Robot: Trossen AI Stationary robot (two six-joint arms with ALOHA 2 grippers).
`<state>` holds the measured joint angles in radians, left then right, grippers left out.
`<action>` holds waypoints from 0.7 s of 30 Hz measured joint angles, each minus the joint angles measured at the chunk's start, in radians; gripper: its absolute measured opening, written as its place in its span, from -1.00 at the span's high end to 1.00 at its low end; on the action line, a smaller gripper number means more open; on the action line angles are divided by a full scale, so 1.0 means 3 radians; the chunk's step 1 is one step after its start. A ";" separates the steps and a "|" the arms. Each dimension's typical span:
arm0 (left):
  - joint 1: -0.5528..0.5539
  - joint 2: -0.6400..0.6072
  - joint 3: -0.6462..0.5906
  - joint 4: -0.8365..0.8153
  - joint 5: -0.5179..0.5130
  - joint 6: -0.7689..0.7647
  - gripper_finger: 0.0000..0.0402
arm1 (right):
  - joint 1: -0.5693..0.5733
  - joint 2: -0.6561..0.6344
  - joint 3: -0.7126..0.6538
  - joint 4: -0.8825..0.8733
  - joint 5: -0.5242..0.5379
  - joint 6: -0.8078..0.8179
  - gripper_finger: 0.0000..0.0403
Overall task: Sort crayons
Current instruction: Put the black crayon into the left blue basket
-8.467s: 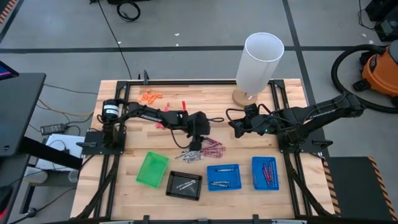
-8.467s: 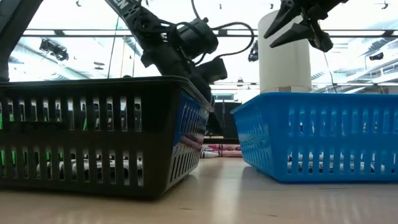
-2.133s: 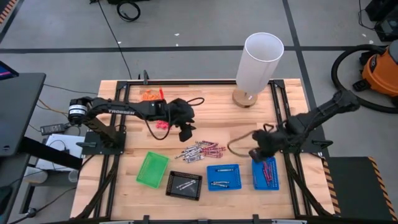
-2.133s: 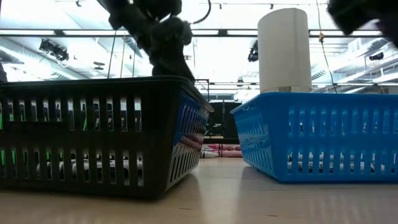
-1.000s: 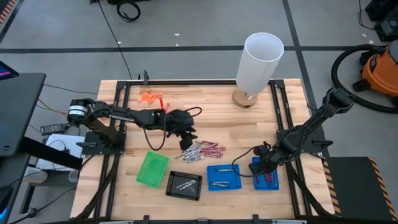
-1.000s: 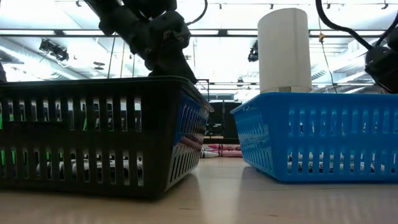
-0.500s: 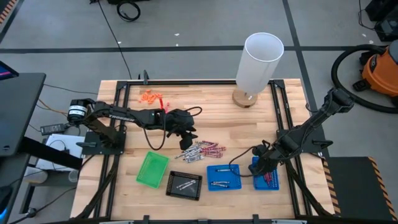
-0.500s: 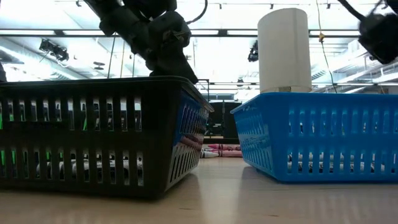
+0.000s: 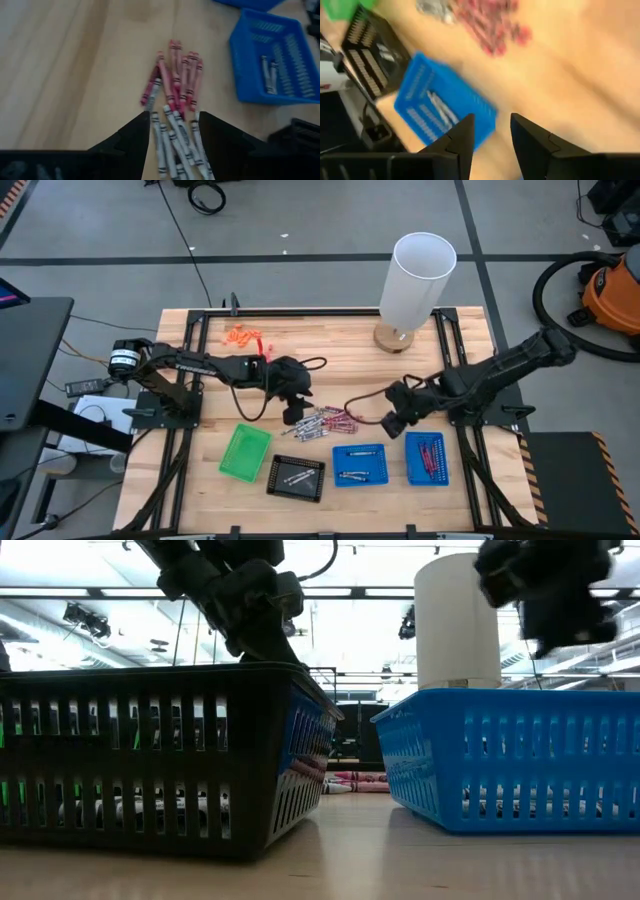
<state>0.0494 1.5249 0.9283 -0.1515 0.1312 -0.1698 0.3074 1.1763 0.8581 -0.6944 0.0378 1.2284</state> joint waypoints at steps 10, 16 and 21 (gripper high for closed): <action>-0.0040 0.0323 -0.0002 0.0174 0.0083 0.0192 0.10 | -0.0437 0.0164 -0.0150 0.0771 0.0184 -0.1331 0.33; -0.0062 0.0551 0.0002 0.0367 -0.0088 0.0250 0.10 | -0.0599 0.0503 -0.0151 0.0887 0.0011 -0.1424 0.33; -0.0042 0.0603 -0.0003 0.0357 -0.0169 0.0463 0.10 | -0.0597 0.0786 -0.0155 0.1118 -0.0105 -0.1492 0.33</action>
<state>0.0367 1.7057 0.9276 -0.0444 0.0806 -0.0309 0.1284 1.4119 0.8116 -0.3591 0.0063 0.7808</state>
